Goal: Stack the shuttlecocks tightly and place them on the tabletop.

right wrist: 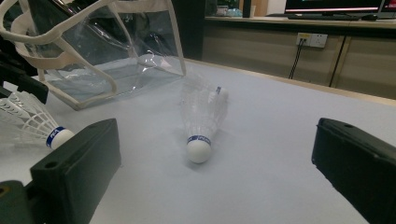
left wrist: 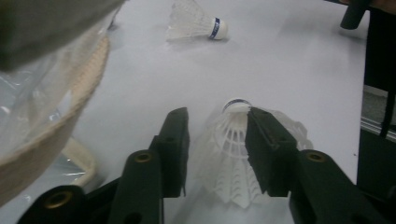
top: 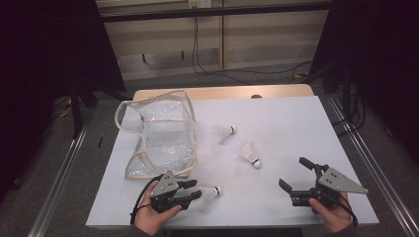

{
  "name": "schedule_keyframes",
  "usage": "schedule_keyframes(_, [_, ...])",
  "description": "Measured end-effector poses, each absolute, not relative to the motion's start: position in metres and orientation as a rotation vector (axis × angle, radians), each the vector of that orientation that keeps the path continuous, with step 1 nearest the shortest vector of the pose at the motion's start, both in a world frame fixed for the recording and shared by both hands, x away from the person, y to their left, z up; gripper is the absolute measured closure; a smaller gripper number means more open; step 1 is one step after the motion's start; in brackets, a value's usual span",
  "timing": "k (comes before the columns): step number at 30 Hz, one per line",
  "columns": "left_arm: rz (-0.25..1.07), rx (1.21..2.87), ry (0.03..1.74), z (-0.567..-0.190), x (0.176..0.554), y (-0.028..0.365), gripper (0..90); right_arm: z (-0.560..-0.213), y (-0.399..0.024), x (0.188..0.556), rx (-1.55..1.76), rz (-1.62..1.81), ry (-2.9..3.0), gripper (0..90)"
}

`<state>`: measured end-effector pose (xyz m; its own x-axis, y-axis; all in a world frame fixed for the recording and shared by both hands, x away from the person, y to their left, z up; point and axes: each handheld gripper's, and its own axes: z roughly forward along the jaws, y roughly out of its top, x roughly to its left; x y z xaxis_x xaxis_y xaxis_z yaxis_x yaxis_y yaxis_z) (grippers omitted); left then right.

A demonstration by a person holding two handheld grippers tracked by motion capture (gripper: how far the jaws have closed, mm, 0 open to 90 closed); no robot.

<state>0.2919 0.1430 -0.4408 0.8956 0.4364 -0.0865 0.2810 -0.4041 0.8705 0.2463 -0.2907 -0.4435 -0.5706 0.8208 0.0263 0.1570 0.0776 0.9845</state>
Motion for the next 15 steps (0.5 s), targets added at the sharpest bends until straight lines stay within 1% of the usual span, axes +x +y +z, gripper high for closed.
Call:
schedule_keyframes(4, [0.17, 2.012, 0.511, -0.438, 0.291, 0.138, 66.0, -0.444, -0.29, 0.247, 0.97, 1.532, 1.801, 0.4])
schedule_keyframes(15, [0.115, 2.024, 0.518, -0.435, 0.292, 0.128, 70.3, -0.443, -0.291, 0.246, 0.965, 1.533, 1.799, 0.4])
